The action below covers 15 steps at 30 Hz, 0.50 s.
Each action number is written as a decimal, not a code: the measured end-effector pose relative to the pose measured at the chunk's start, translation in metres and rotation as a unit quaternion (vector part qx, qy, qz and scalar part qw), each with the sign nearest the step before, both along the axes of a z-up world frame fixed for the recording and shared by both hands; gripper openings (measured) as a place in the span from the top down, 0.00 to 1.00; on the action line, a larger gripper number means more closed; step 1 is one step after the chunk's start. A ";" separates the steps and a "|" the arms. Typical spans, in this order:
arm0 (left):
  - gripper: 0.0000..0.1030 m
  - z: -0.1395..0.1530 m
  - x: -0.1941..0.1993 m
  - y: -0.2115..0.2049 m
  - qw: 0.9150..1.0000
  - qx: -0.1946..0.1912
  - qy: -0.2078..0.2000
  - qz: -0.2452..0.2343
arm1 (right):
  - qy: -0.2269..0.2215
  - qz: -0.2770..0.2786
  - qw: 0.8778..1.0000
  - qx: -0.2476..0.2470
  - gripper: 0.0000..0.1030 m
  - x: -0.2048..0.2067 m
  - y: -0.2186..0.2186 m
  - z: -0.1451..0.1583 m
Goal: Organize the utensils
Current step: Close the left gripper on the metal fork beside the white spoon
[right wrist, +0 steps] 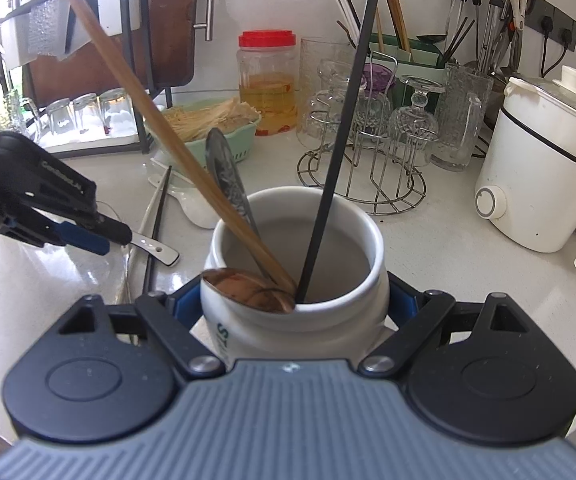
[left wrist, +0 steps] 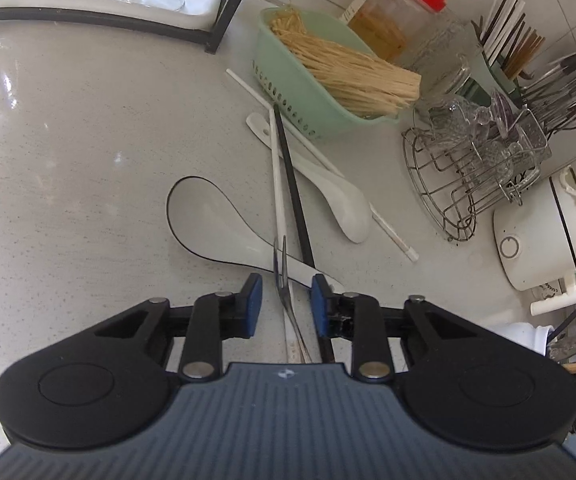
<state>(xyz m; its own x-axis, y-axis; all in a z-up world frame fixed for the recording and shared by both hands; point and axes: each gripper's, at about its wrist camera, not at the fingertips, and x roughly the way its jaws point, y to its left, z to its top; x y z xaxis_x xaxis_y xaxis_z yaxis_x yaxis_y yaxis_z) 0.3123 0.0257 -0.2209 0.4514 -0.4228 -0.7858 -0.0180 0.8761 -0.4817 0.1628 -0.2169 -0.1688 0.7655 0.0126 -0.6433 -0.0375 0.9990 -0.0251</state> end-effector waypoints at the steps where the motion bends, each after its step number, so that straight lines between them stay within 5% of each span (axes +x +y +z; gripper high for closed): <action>1: 0.74 -0.001 0.001 -0.001 1.000 0.002 0.001 0.003 | 0.000 -0.001 1.000 0.000 0.11 0.000 0.000 0.000; 15: 0.90 -0.008 0.004 -0.001 1.000 0.003 0.004 0.008 | -0.004 -0.011 1.000 -0.001 0.11 -0.001 0.002 0.000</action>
